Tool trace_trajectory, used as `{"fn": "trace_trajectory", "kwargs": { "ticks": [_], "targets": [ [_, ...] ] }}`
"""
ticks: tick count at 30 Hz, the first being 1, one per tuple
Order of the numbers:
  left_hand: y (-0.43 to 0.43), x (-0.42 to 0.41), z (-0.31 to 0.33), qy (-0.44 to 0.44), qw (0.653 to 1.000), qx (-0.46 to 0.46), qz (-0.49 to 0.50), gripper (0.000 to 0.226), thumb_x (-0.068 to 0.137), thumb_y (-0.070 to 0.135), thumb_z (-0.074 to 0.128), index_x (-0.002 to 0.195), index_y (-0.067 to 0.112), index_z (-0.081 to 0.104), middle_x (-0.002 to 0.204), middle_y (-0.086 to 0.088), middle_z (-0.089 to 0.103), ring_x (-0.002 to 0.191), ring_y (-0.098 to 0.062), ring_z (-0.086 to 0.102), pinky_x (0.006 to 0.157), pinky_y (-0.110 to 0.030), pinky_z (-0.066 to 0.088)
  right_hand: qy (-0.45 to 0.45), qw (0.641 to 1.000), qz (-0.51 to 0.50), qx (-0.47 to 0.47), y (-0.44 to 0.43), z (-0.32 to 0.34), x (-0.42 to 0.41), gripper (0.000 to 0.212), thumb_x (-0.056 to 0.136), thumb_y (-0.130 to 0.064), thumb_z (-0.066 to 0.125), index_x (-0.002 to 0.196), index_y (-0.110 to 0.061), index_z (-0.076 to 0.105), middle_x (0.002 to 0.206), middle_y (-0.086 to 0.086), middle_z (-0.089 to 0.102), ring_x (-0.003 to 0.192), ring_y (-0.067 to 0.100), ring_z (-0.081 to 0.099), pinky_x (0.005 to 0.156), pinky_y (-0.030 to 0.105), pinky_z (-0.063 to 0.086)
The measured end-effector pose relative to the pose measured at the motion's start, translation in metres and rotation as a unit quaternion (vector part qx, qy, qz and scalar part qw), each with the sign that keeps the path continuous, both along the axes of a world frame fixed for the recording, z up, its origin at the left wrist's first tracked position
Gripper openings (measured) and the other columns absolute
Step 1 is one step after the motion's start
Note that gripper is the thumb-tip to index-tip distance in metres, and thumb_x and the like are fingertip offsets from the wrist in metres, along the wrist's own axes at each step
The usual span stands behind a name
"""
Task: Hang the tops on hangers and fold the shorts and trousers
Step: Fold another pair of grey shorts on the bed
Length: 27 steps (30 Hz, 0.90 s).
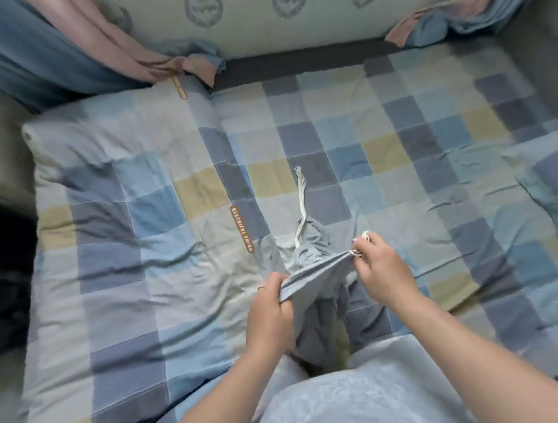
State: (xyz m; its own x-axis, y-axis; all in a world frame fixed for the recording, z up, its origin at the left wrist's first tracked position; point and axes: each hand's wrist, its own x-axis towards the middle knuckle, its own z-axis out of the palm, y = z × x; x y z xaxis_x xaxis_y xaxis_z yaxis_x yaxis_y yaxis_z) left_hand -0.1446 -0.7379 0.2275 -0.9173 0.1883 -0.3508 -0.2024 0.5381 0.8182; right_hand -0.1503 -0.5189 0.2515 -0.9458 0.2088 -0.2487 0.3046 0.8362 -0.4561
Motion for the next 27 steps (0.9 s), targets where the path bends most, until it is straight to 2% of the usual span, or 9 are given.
{"fn": "trace_trajectory", "kwargs": {
  "ticks": [3,6,9,11,13,15,18,23,27],
  "targets": [
    [0.014,-0.012,0.038,0.016,0.996,0.077,0.041,0.017,0.08,0.012,0.044,0.077,0.029,0.046,0.067,0.009,0.054,0.061,-0.007,0.046,0.059,-0.026,0.037,0.047,0.998,-0.043,0.01,0.004,0.027,0.01,0.006,0.092,-0.011,0.062,0.094,-0.011,0.067,0.123,0.01,0.055,0.116,0.037,0.05,0.093,0.047,0.044],
    [0.039,-0.023,0.065,0.051,0.987,0.142,0.057,0.022,0.093,0.009,0.051,0.076,0.023,0.048,0.064,0.008,0.048,0.064,-0.019,0.044,0.06,-0.043,0.039,0.09,0.992,-0.086,0.025,0.016,0.048,0.028,0.004,0.09,-0.015,0.066,0.088,-0.014,0.068,0.157,0.006,0.034,0.147,0.032,0.022,0.112,0.05,0.026],
    [0.071,-0.015,0.087,0.105,0.981,0.159,0.034,0.028,0.099,0.009,0.056,0.076,0.024,0.05,0.061,0.014,0.048,0.06,-0.009,0.04,0.058,-0.029,0.035,0.126,0.988,-0.085,0.001,0.036,0.066,0.053,0.011,0.09,-0.014,0.065,0.08,-0.013,0.064,0.163,0.0,0.027,0.152,0.024,0.014,0.116,0.047,0.017],
    [0.092,0.002,0.101,0.145,0.973,0.179,0.015,0.021,0.1,0.016,0.056,0.08,0.023,0.054,0.065,0.012,0.052,0.062,-0.005,0.043,0.058,-0.022,0.036,0.165,0.982,-0.082,-0.044,0.052,0.077,0.075,0.012,0.09,-0.01,0.064,0.078,-0.009,0.062,0.15,-0.001,0.048,0.14,0.019,0.038,0.11,0.044,0.029],
    [0.112,0.024,0.114,0.188,0.964,0.189,0.008,0.015,0.097,0.024,0.055,0.083,0.025,0.058,0.07,0.013,0.056,0.065,-0.004,0.047,0.06,-0.019,0.037,0.201,0.967,-0.081,-0.135,0.072,0.087,0.101,0.013,0.088,-0.006,0.062,0.075,-0.006,0.06,0.102,-0.006,0.07,0.091,0.005,0.058,0.084,0.037,0.046],
    [0.129,0.044,0.127,0.218,0.956,0.195,0.01,0.014,0.096,0.025,0.054,0.084,0.027,0.06,0.069,0.016,0.057,0.065,-0.003,0.048,0.059,-0.019,0.037,0.21,0.955,-0.082,-0.192,0.093,0.097,0.127,0.021,0.085,-0.008,0.059,0.067,-0.009,0.049,0.059,-0.009,0.049,0.056,0.005,0.039,0.055,0.03,0.036],
    [0.15,0.077,0.151,0.232,0.956,0.178,0.005,0.015,0.097,0.02,0.053,0.087,0.024,0.064,0.068,0.014,0.058,0.063,-0.004,0.048,0.059,-0.019,0.036,0.219,0.944,-0.065,-0.237,0.124,0.113,0.162,0.021,0.081,-0.015,0.057,0.069,-0.012,0.04,0.054,-0.01,0.034,0.052,0.006,0.029,0.05,0.025,0.027],
    [0.173,0.126,0.208,0.257,0.957,0.132,0.019,0.019,0.094,0.03,0.05,0.086,0.018,0.064,0.074,-0.001,0.063,0.071,-0.016,0.053,0.065,-0.027,0.04,0.185,0.91,-0.021,-0.37,0.149,0.152,0.202,0.021,0.083,-0.032,0.072,0.092,-0.035,0.053,0.063,0.006,0.053,0.056,0.012,0.045,0.052,0.029,0.038],
    [0.182,0.156,0.254,0.262,0.957,0.116,0.039,0.02,0.095,0.026,0.05,0.075,0.028,0.053,0.063,0.015,0.049,0.062,-0.004,0.042,0.059,-0.018,0.033,0.145,0.949,0.054,-0.274,0.169,0.171,0.226,0.025,0.075,-0.049,0.07,0.087,-0.03,0.061,0.067,0.001,0.059,0.06,0.018,0.05,0.057,0.033,0.04]
  ]
}}
